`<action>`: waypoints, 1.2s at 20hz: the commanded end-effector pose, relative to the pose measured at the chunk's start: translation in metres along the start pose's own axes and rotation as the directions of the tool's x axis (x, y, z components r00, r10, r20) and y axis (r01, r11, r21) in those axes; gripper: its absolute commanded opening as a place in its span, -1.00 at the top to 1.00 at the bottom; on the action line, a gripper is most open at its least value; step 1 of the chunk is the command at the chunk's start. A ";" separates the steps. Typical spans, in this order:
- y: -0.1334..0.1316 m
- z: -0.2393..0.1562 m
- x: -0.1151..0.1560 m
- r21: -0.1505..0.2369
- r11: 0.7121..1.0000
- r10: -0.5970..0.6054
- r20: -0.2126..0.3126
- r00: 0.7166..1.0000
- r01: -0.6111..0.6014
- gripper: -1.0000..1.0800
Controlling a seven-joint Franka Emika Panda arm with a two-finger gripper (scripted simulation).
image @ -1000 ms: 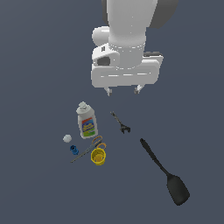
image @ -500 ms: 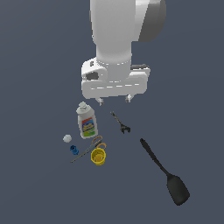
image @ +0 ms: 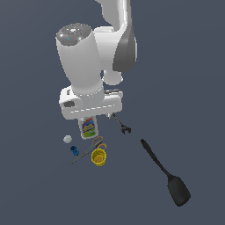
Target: Pick up a designated object from a clutter of objects.
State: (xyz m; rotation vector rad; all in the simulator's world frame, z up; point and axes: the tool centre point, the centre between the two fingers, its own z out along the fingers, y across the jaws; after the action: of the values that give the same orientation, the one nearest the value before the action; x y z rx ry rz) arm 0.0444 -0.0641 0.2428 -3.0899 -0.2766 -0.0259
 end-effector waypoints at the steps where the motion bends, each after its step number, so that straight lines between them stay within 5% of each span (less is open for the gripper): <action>1: 0.024 0.020 -0.001 -0.001 1.000 -0.023 0.000 1.000 0.023 -0.92; 13: 0.133 0.115 -0.027 -0.020 0.991 -0.131 0.011 0.991 0.131 -0.92; 24: 0.180 0.160 -0.052 -0.032 0.982 -0.183 0.025 0.983 0.184 -0.92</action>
State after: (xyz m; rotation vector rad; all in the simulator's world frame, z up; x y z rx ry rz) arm 0.0292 -0.2402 0.0789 -3.0890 -0.5570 -0.0026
